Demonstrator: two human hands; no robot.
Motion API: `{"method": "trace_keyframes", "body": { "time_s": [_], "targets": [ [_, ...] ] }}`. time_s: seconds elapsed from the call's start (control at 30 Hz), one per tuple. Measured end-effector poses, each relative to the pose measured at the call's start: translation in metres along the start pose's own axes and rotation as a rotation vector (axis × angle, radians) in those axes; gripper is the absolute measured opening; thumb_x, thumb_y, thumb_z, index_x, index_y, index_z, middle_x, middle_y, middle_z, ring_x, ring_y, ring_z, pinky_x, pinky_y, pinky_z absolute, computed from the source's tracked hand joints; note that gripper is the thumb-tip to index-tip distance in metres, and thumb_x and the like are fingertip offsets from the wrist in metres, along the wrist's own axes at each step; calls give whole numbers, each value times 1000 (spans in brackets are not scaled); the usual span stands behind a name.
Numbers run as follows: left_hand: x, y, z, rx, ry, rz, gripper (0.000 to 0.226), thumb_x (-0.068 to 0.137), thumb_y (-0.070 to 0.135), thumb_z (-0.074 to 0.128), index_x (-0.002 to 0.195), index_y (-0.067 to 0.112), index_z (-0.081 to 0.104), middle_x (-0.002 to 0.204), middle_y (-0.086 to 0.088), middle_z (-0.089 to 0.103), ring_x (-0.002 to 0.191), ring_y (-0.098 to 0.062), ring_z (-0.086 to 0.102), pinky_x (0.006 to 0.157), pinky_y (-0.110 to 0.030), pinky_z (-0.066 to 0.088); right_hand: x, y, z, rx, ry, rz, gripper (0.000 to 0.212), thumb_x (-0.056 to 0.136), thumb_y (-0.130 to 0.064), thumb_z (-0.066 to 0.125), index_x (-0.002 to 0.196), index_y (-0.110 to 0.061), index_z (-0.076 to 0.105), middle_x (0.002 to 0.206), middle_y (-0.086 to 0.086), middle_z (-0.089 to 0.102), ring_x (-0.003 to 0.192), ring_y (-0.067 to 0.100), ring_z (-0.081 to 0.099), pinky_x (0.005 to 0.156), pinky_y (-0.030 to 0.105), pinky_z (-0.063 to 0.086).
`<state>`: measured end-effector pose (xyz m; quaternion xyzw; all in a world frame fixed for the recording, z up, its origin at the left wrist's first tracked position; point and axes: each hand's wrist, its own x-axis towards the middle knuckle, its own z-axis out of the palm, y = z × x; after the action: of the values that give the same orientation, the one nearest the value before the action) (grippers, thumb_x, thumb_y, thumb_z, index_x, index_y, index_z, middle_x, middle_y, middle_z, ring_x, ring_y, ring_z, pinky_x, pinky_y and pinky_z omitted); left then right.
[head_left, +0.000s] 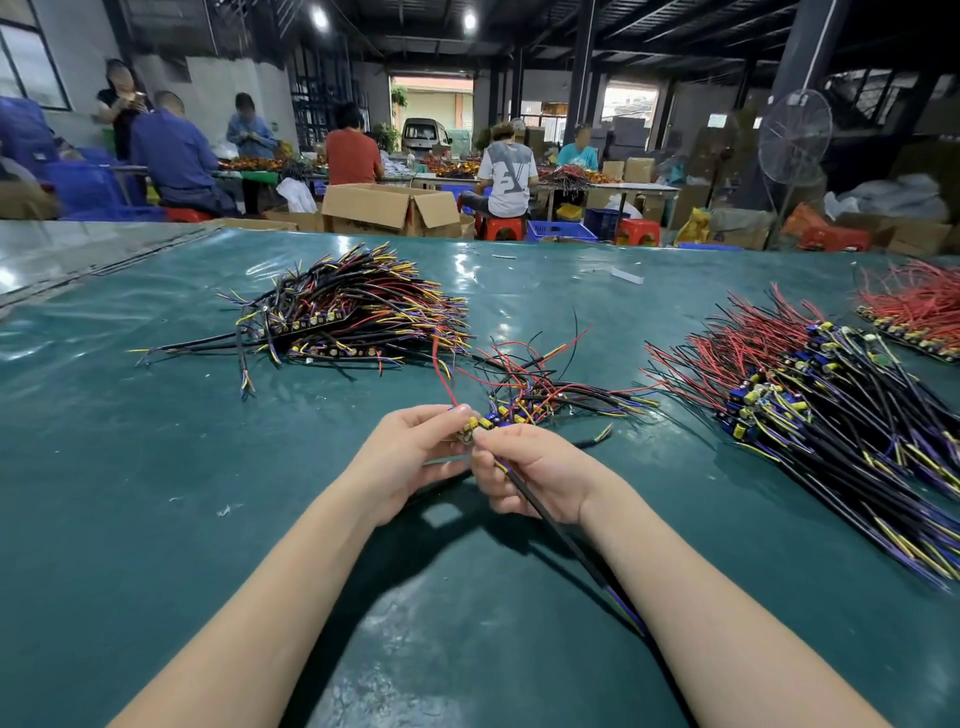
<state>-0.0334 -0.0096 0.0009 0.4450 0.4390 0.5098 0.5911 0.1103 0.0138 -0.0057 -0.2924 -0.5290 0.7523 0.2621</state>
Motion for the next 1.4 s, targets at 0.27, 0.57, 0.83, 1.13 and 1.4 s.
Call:
{"method": "trace_keyframes", "body": {
  "time_s": [0.27, 0.57, 0.83, 1.13, 1.4],
  "targets": [
    [3, 6, -8, -151, 145, 111, 11, 88, 9, 57, 80, 12, 63, 60, 5, 62, 47, -2, 57, 50, -16, 52, 1, -3, -4, -143, 188, -22, 36, 95, -20, 48, 61, -11, 53, 41, -6, 46, 30, 2, 36, 32, 10, 28],
    [6, 2, -14, 1, 272, 219, 12, 81, 3, 65, 72, 11, 64, 56, 6, 55, 46, 0, 52, 52, -13, 50, 3, -4, -2, -7, 198, -32, 26, 95, -14, 45, 76, -6, 61, 43, -5, 47, 33, 1, 36, 27, 11, 23],
    [7, 8, -14, -180, 243, 208, 11, 84, 1, 58, 77, 8, 62, 53, 10, 62, 46, 1, 57, 52, -13, 51, -2, -9, -1, -94, 142, -28, 24, 93, -9, 47, 74, -7, 61, 41, -6, 48, 31, -1, 37, 27, 9, 24],
    [11, 14, -48, -438, 467, 256, 18, 91, 1, 53, 77, 13, 56, 49, 13, 60, 43, 2, 56, 51, -10, 50, -5, -9, -18, -59, 181, -18, 23, 95, -5, 44, 78, -2, 60, 41, -5, 44, 31, 0, 32, 32, 10, 22],
    [14, 11, -50, -457, 522, 263, 18, 89, 1, 56, 73, 9, 56, 46, 10, 60, 41, 1, 55, 52, -11, 51, -7, -11, -32, 126, 169, -240, 38, 82, -15, 55, 44, -15, 56, 36, -9, 35, 29, -2, 25, 28, 8, 19]
  ]
}}
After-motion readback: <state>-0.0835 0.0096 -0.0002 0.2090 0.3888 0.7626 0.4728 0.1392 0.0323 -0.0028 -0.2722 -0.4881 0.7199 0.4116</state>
